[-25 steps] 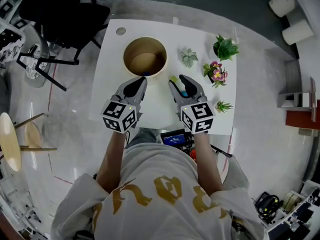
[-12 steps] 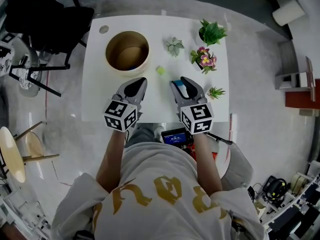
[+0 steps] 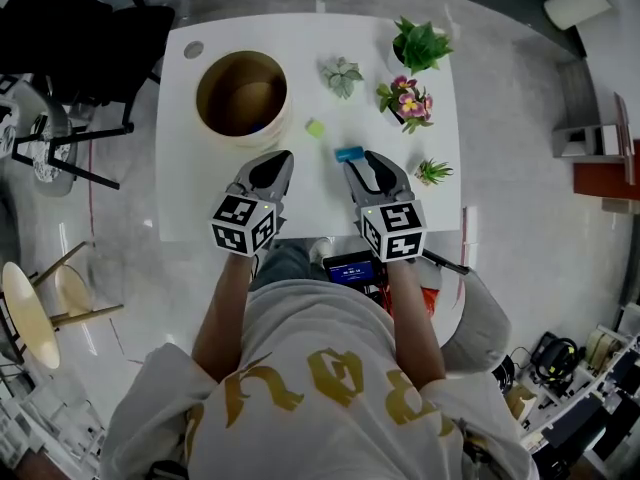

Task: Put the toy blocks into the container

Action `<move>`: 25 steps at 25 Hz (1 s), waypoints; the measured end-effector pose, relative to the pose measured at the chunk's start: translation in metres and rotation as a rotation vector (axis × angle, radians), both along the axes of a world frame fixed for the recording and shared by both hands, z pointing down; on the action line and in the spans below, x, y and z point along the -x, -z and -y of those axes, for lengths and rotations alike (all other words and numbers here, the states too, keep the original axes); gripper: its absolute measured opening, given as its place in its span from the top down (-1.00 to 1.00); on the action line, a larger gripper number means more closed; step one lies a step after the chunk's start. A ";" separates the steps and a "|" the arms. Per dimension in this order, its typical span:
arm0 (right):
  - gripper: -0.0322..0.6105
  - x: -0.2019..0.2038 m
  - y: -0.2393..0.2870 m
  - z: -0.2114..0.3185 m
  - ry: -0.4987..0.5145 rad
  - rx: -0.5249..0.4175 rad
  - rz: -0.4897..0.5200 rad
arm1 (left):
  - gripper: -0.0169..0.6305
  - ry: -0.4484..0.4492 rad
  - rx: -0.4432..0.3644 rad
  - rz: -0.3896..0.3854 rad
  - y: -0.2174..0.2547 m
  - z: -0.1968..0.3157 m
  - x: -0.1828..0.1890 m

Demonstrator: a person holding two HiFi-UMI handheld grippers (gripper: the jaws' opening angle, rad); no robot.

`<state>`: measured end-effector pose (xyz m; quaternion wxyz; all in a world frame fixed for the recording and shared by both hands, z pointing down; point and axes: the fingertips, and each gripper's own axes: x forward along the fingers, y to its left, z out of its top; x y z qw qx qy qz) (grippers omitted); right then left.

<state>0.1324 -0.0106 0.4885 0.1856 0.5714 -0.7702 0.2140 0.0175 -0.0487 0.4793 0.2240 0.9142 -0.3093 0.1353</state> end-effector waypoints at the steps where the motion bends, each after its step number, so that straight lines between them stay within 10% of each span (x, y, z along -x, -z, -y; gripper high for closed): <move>1: 0.35 -0.001 -0.005 0.000 -0.010 0.012 -0.001 | 0.95 -0.002 0.005 0.006 -0.003 0.000 0.000; 25: -0.01 -0.015 -0.098 0.009 -0.164 0.235 -0.087 | 0.94 -0.060 0.138 0.067 -0.067 0.001 0.006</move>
